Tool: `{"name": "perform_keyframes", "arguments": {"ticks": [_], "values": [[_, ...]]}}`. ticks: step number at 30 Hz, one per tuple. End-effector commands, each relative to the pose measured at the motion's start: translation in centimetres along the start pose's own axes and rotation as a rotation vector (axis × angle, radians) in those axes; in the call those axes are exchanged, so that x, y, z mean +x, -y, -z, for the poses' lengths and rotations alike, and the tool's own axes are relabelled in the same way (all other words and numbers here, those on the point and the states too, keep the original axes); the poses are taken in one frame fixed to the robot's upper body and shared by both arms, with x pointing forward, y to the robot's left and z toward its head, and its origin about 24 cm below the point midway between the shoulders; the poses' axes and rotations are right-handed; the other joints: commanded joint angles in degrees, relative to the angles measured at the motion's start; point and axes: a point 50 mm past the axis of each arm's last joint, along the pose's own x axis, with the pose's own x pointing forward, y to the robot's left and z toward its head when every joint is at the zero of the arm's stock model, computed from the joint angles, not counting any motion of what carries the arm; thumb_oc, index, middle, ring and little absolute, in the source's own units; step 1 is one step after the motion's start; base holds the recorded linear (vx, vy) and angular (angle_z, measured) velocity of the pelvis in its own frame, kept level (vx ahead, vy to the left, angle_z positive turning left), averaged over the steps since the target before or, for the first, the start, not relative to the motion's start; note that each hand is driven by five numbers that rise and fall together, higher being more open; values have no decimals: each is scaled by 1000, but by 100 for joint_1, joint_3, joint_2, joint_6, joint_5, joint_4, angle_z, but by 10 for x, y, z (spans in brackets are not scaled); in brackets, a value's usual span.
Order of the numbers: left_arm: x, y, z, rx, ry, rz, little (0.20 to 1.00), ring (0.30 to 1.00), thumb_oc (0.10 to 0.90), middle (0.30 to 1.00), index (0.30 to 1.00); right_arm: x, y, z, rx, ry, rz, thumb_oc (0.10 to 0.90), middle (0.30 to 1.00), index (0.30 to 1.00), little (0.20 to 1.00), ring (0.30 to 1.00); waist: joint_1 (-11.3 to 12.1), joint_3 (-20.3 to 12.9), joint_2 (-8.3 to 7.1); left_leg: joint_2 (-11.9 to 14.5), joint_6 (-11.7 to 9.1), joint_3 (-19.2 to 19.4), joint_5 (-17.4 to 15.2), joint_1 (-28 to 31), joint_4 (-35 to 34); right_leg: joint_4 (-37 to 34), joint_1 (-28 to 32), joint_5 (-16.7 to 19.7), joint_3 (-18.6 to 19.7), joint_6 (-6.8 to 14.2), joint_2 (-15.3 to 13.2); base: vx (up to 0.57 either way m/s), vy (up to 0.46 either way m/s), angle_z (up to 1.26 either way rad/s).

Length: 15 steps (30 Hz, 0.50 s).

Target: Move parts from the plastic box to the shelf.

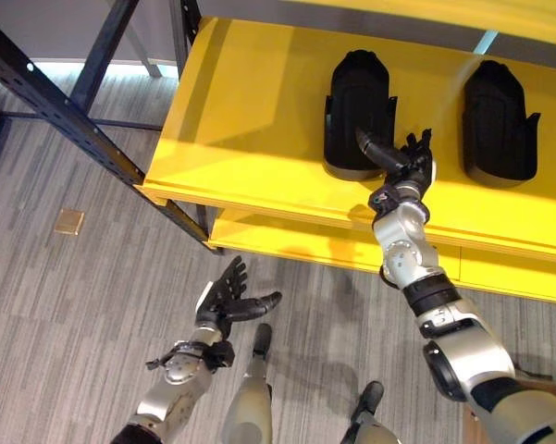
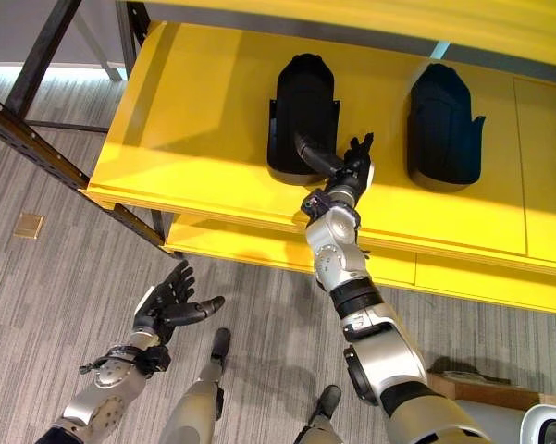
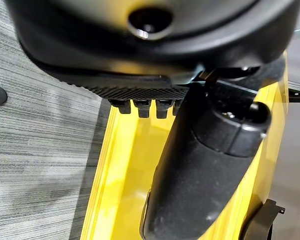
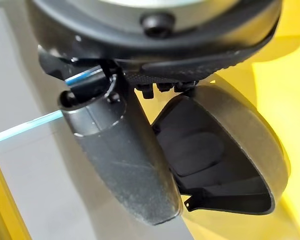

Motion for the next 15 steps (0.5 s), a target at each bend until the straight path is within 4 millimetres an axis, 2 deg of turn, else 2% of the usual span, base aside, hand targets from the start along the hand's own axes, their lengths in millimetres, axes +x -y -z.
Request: {"name": "perform_keyframes", "arguments": {"ticks": [1,15], "values": [[2,-1,-33,-46,177,0,1000,1000,900,1000,1000,-5,-33,-40,27,177,-165,900,1000,1000,1000,1000,-30,-105,-188,196,192,365,-488,330,11,333,57,195,281,-168,-132,0,0,0],[2,-1,-33,-42,181,-1,1000,1000,900,1000,1000,-8,-31,-44,-84,242,-163,900,1000,1000,1000,1000,-77,-193,-247,214,206,389,-513,396,-9,321,61,243,328,-157,-126,-1,-1,-2]]}}
